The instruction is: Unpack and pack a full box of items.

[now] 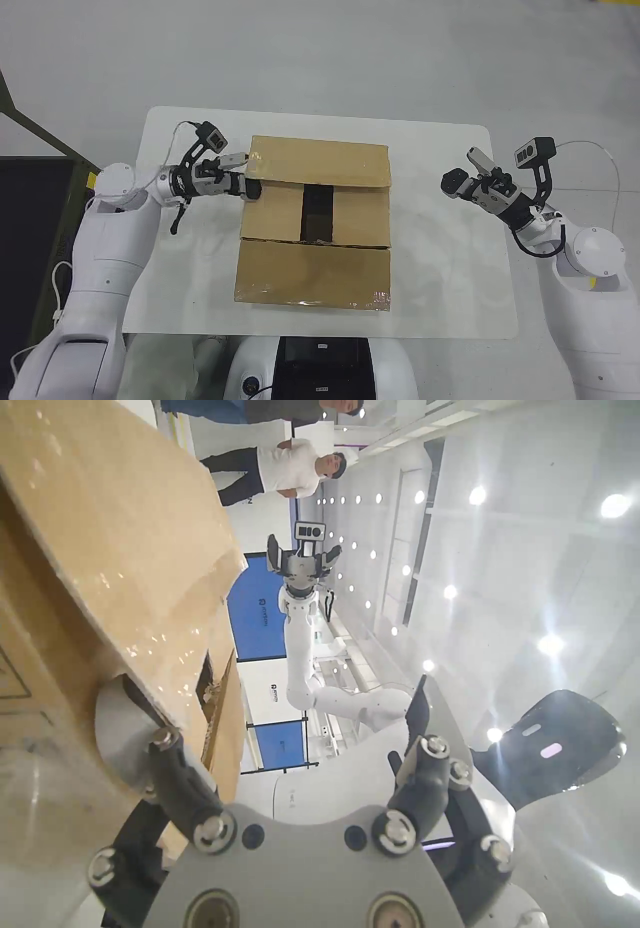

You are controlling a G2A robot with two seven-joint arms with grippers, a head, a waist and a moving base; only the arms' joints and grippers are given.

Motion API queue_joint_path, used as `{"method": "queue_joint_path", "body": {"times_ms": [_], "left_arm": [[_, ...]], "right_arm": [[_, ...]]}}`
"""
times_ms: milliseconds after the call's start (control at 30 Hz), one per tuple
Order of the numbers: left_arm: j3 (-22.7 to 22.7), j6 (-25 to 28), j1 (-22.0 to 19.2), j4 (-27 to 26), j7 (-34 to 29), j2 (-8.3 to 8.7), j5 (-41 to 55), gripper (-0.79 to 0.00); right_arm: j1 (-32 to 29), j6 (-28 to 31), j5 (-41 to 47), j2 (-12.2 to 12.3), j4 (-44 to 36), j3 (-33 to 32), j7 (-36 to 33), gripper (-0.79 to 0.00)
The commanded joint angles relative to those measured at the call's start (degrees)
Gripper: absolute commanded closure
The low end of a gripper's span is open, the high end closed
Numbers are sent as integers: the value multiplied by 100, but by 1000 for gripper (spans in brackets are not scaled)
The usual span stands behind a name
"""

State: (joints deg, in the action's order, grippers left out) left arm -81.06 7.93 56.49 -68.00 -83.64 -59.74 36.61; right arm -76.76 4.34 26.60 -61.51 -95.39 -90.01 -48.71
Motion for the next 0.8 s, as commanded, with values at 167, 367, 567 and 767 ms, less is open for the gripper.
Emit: {"method": "queue_joint_path", "body": {"times_ms": [167, 367, 567, 767], "left_arm": [[38, 74, -240, 107, -136, -28, 485, -785], [68, 50, -469, 55, -239, -53, 885, -785], [181, 132, -702, 88, -230, -86, 1012, -785], [333, 380, -1095, 267, -7, -143, 1015, -785]], "right_arm": [[0, 0, 0, 0, 0, 0, 0, -785], [0, 0, 0, 0, 0, 0, 0, -785], [0, 0, 0, 0, 0, 0, 0, -785], [0, 0, 0, 0, 0, 0, 0, -785]]}}
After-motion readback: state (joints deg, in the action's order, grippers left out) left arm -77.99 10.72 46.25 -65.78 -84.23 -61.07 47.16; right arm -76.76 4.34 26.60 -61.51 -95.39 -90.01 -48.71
